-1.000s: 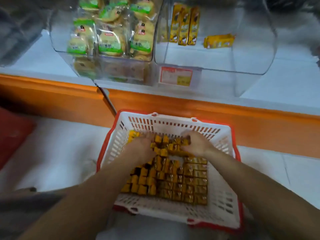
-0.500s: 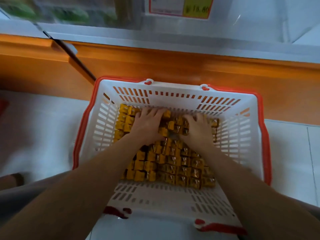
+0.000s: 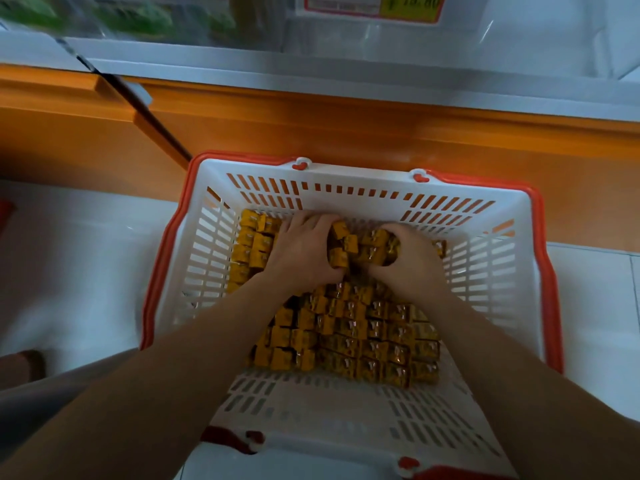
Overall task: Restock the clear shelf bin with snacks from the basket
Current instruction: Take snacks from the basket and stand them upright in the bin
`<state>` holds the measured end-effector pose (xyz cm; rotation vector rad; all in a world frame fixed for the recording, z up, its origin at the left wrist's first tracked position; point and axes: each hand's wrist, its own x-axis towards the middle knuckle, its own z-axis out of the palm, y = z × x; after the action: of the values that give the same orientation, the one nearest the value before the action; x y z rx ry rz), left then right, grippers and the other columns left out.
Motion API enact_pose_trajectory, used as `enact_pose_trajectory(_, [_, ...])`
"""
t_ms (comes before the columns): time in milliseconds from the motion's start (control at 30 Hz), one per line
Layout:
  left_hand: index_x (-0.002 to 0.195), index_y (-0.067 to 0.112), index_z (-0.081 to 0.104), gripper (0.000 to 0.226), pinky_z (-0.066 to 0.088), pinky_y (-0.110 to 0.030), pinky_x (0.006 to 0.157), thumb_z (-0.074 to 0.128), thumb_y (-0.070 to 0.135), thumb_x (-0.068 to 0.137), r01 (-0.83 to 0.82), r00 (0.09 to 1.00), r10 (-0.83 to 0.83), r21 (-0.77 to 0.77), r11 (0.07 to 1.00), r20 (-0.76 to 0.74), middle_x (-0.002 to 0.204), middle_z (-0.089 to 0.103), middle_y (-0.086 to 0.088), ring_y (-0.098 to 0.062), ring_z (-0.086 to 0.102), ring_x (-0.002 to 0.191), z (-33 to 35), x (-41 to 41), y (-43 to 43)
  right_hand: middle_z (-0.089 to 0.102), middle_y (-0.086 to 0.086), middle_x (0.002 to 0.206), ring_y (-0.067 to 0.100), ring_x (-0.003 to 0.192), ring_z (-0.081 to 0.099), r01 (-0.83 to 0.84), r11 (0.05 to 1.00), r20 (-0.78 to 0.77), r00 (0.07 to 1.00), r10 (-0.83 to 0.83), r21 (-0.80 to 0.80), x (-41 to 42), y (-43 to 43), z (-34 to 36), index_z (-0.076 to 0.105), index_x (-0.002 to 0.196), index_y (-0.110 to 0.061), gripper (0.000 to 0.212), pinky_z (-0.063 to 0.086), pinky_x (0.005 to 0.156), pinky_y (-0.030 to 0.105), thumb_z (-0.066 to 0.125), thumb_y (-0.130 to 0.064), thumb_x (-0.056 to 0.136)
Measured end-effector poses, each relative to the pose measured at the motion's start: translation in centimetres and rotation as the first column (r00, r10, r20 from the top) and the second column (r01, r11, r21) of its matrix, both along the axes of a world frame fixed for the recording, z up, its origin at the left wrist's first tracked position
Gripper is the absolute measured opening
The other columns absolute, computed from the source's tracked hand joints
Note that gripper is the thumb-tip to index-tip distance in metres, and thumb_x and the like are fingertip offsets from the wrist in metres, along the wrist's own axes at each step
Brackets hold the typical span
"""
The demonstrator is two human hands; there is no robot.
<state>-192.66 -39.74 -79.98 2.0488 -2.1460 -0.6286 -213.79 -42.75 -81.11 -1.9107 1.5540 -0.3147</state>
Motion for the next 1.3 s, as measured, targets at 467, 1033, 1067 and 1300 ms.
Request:
enact_pose_trajectory(467, [0.136, 0.028, 0.059, 0.065, 0.043, -0.02, 0.094, 0.087, 0.031, 0.078, -0.252, 0.832, 0.332, 0.23, 0.94, -0.445, 0.119, 0.053, 0.021, -0.003, 0.046, 0.116, 0.3, 0.0, -0.7, 0.056, -0.027, 0.102, -0.003, 0.098, 0.054, 0.153, 0.987, 0.224, 0.961, -0.162, 0.056, -1.2, 0.6, 1.9, 0.053, 0.113, -0.045, 0.05, 0.038, 0.077, 0.011, 0.08, -0.047, 0.07])
enact_pose_trajectory(1033, [0.133, 0.025, 0.057, 0.071, 0.027, -0.043, 0.114, 0.077, 0.057, 0.073, 0.175, 0.983, -0.182, 0.179, 0.968, 0.026, 0.137, 0.058, 0.002, -0.023, 0.047, 0.133, -0.5, -0.4, -0.2, 0.051, -0.034, 0.103, -0.004, 0.097, 0.053, 0.208, 0.969, 0.254, 0.938, -0.236, 0.134, -0.7, 1.7, 1.7, 0.054, 0.125, -0.038, 0.06, 0.041, 0.079, 0.016, 0.081, -0.042, 0.072])
enact_pose_trajectory(1067, [0.131, 0.026, 0.058, 0.068, 0.03, -0.042, 0.113, 0.077, 0.056, 0.073, 0.162, 0.986, -0.167, 0.153, 0.975, 0.024, 0.133, 0.062, 0.002, -0.023, 0.051, 0.13, -0.3, -0.4, -0.2, 0.053, -0.033, 0.102, -0.006, 0.096, 0.053, 0.213, 0.968, 0.26, 0.935, -0.241, 0.132, -0.8, 1.9, 1.9, 0.053, 0.125, -0.039, 0.059, 0.042, 0.078, 0.016, 0.082, -0.041, 0.073])
enact_pose_trajectory(1300, [0.123, 0.038, 0.06, 0.062, 0.05, -0.029, 0.08, 0.088, 0.046, 0.068, -0.036, 0.977, 0.074, 0.185, 0.982, -0.202, 0.098, 0.061, 0.021, -0.011, 0.062, 0.098, 2.3, 0.6, -0.1, 0.062, -0.021, 0.098, -0.008, 0.09, 0.056, 0.285, 0.948, 0.273, 0.909, -0.314, 0.139, -1.5, 2.0, 4.4, 0.056, 0.114, -0.039, 0.047, 0.041, 0.062, 0.009, 0.083, -0.039, 0.075])
